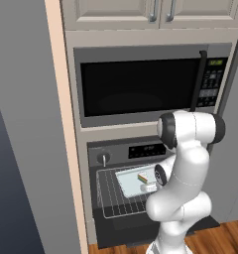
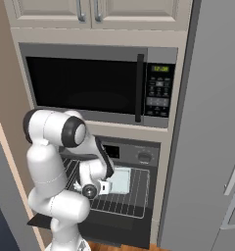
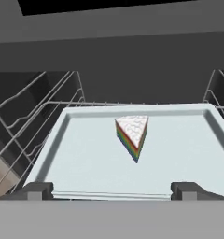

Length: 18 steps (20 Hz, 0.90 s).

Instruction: Take the baked cake out of the oven and place it on the plate for cooling. Then close the oven door.

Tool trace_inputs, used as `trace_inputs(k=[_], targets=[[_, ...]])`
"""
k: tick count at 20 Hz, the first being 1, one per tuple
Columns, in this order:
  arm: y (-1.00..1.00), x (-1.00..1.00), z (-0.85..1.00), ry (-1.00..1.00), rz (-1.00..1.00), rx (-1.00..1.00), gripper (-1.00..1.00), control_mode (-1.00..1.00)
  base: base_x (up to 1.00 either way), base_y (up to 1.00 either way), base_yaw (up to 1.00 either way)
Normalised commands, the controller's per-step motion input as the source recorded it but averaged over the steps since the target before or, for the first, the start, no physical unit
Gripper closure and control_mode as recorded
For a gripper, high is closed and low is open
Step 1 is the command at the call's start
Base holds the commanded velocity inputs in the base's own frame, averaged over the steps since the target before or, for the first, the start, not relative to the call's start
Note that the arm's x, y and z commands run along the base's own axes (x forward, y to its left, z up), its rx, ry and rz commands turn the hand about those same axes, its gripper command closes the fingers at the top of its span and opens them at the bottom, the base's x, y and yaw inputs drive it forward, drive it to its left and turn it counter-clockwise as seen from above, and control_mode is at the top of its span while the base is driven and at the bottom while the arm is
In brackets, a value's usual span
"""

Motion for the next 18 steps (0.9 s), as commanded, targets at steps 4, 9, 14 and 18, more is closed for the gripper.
trace_inputs(k=[4, 9, 14, 18], targets=[[0.0, 0.13, 0.0, -0.11, 0.0, 0.0, -1.0, -1.0, 0.0, 0.0, 0.0], [0.0, 0.14, -0.1, -0.05, 0.0, 0.0, -1.0, -1.0, 0.0, 0.0, 0.0], [0.0, 0.16, -0.21, -0.03, 0.0, 0.0, -1.0, -1.0, 0.0, 0.0, 0.0], [0.0, 0.18, -0.15, -0.04, 0.0, 0.0, -1.0, -1.0, 0.0, 0.0, 0.0]])
